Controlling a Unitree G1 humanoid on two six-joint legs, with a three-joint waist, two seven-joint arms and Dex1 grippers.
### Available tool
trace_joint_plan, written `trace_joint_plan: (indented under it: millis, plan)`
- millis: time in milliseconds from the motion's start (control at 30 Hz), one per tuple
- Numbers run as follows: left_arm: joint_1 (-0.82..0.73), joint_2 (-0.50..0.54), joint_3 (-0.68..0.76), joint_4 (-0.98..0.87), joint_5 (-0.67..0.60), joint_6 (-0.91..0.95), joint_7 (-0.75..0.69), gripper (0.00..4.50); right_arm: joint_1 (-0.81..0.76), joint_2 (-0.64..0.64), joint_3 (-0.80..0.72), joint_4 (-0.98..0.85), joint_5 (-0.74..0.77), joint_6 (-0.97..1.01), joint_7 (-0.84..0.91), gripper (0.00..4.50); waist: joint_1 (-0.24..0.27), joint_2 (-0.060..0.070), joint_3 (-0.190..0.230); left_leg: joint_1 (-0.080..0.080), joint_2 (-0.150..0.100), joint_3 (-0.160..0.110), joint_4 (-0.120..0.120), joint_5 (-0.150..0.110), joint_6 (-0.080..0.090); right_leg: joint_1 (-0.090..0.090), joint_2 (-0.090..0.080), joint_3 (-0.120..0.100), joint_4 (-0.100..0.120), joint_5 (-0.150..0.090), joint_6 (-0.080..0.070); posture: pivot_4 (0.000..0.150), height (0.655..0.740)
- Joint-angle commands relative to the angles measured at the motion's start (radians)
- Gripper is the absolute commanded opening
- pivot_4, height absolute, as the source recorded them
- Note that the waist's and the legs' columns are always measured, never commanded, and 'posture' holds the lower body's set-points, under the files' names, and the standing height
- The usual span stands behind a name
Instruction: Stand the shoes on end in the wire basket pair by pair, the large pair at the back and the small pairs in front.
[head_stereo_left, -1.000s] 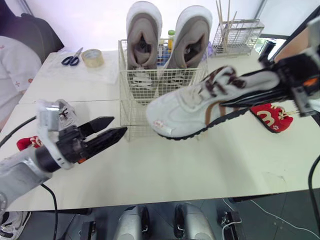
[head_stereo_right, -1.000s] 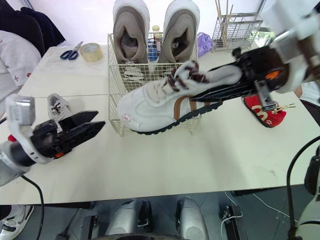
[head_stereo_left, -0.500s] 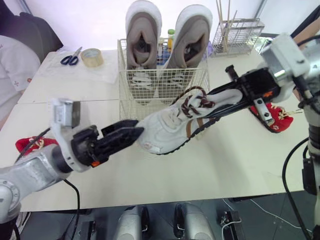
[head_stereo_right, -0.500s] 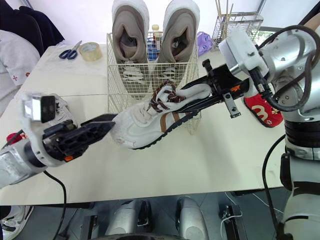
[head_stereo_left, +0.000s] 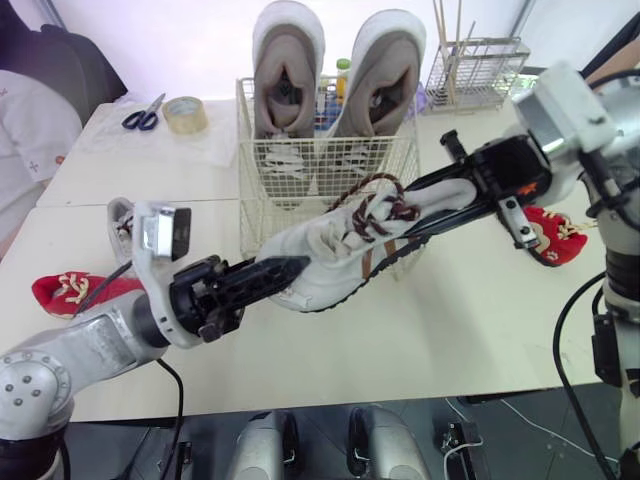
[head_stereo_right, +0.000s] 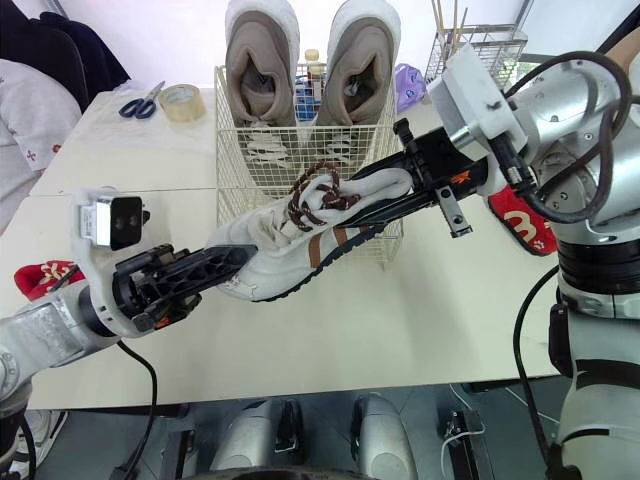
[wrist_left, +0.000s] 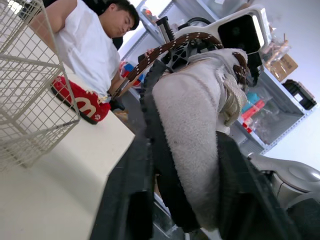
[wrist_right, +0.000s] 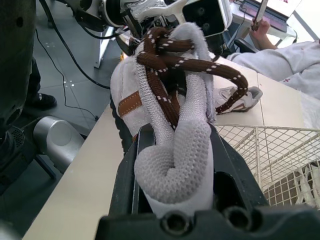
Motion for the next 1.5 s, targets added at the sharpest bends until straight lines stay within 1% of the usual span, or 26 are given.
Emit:
trace_joint_plan:
  millis: [33,100,133,200,233,300,333,400,467,500,533,600,733,867,967,1200,1433,1500]
  plan:
    - [0.020,-0.018,0.025,-0.034,0.028,-0.026,-0.013,0.83,-0.017,-0.002,-0.046,0.018,0.049,0.105,-0.072,1.77,0.000,0.000,0.000,0.000,0.000,0.000,0.000,0.000,0.000,0.000,0.000,0.000,0.000,0.000,0.000,0.150,0.7400]
    - [0.039,-0.032,0.042,-0.040,0.044,-0.039,-0.013,0.83,-0.015,-0.019,-0.069,0.039,0.078,0.206,-0.125,2.81,0.000,0.000,0.000,0.000,0.000,0.000,0.000,0.000,0.000,0.000,0.000,0.000,0.000,0.000,0.000,0.150,0.7400]
    - [0.055,-0.042,0.057,-0.043,0.050,-0.050,-0.013,0.83,-0.004,-0.020,-0.093,0.062,0.063,0.217,-0.180,3.31,0.000,0.000,0.000,0.000,0.000,0.000,0.000,0.000,0.000,0.000,0.000,0.000,0.000,0.000,0.000,0.150,0.7400]
    - [0.087,-0.075,0.091,-0.048,0.051,-0.089,-0.005,0.83,0.029,-0.027,-0.182,0.107,0.110,0.319,-0.279,4.29,0.002,0.000,0.000,0.000,0.000,0.000,0.000,0.000,0.000,0.000,-0.002,0.000,0.000,0.000,0.000,0.150,0.7400]
    - [0.098,-0.092,0.104,-0.051,0.050,-0.108,0.000,0.83,0.053,-0.036,-0.220,0.114,0.138,0.364,-0.310,4.41,0.003,-0.001,0.000,0.000,0.000,0.000,0.000,0.000,0.000,0.000,-0.002,0.000,0.000,0.000,0.000,0.150,0.7400]
    - [0.109,-0.125,0.115,-0.058,0.054,-0.138,0.007,0.83,0.101,-0.038,-0.289,0.100,0.227,0.468,-0.353,4.41,0.006,-0.001,0.000,-0.001,0.000,0.000,0.000,0.000,0.001,0.000,-0.003,0.000,-0.001,0.000,0.000,0.150,0.7400]
    - [0.113,-0.146,0.117,-0.063,0.057,-0.154,0.011,0.83,0.129,-0.023,-0.336,0.093,0.298,0.532,-0.386,4.41,0.005,-0.001,0.000,-0.001,0.000,0.000,0.000,-0.001,0.001,0.000,-0.003,0.000,-0.001,0.000,0.000,0.150,0.7400]
    - [0.115,-0.217,0.092,-0.077,0.088,-0.196,0.017,0.83,0.228,0.058,-0.441,0.078,0.503,0.661,-0.496,4.41,0.002,-0.002,-0.001,-0.001,0.000,0.000,0.000,-0.001,0.001,0.000,-0.003,0.000,-0.001,0.000,-0.001,0.150,0.7400]
    - [0.107,-0.274,0.066,-0.084,0.116,-0.222,0.024,0.83,0.295,0.141,-0.491,0.057,0.656,0.711,-0.624,4.41,0.001,-0.003,-0.001,0.002,0.000,-0.002,0.000,-0.001,0.002,0.003,-0.003,-0.001,-0.001,0.000,0.000,0.150,0.7400]
    - [0.097,-0.303,0.050,-0.084,0.131,-0.234,0.028,0.83,0.327,0.193,-0.498,0.042,0.724,0.708,-0.701,4.41,-0.001,-0.003,-0.002,0.002,0.000,-0.002,0.000,-0.002,0.003,0.003,-0.003,-0.001,-0.001,0.000,-0.001,0.150,0.7400]
    - [0.084,-0.335,0.032,-0.078,0.145,-0.248,0.033,0.83,0.355,0.255,-0.489,0.017,0.764,0.692,-0.780,4.41,-0.001,-0.002,-0.001,0.003,0.000,-0.001,0.000,-0.003,0.006,0.004,-0.003,-0.001,0.000,0.000,-0.001,0.150,0.7400]
    - [0.062,-0.379,0.005,-0.064,0.169,-0.261,0.030,0.83,0.386,0.349,-0.466,-0.021,0.832,0.655,-0.907,4.41,0.000,-0.002,-0.001,0.003,0.000,-0.002,0.000,-0.003,0.006,0.004,-0.002,-0.001,0.001,0.000,-0.001,0.150,0.7400]
    - [0.029,-0.421,-0.037,-0.050,0.208,-0.258,0.016,0.83,0.390,0.481,-0.416,-0.051,0.920,0.580,-1.066,4.41,0.001,-0.003,-0.002,0.002,0.000,-0.002,0.000,-0.003,0.006,0.003,0.001,-0.001,0.001,0.000,0.000,0.150,0.7400]
    - [0.024,-0.434,-0.050,-0.043,0.232,-0.254,0.006,0.83,0.371,0.520,-0.390,-0.049,1.017,0.528,-1.137,4.41,0.002,-0.003,-0.002,0.002,0.000,-0.002,0.000,-0.003,0.006,0.004,0.001,-0.001,0.000,0.000,0.000,0.150,0.7400]
    - [0.029,-0.431,-0.050,-0.029,0.245,-0.249,-0.008,0.83,0.359,0.511,-0.368,-0.052,1.038,0.510,-1.145,4.41,0.000,-0.003,-0.002,0.002,0.000,-0.002,0.000,-0.003,0.006,0.004,0.001,-0.001,0.000,0.000,0.000,0.150,0.7400]
    - [0.019,-0.443,-0.070,-0.007,0.279,-0.243,-0.016,0.83,0.322,0.529,-0.303,-0.055,0.980,0.452,-1.140,4.41,0.000,-0.003,-0.002,0.002,0.001,-0.002,0.000,-0.004,0.007,0.003,0.002,-0.001,0.000,0.000,0.000,0.150,0.7400]
    - [0.016,-0.452,-0.091,-0.004,0.298,-0.232,-0.007,0.83,0.306,0.550,-0.236,-0.055,0.863,0.391,-1.120,4.41,0.000,-0.003,-0.002,0.002,0.001,-0.002,0.000,-0.004,0.007,0.003,0.002,-0.001,0.000,0.000,0.000,0.150,0.7400]
    - [0.016,-0.452,-0.091,-0.004,0.300,-0.231,-0.005,0.83,0.303,0.558,-0.235,-0.052,0.849,0.372,-1.113,3.91,0.000,-0.003,-0.002,0.002,0.001,-0.002,0.000,-0.004,0.007,0.003,0.002,-0.001,0.000,0.000,0.000,0.150,0.7400]
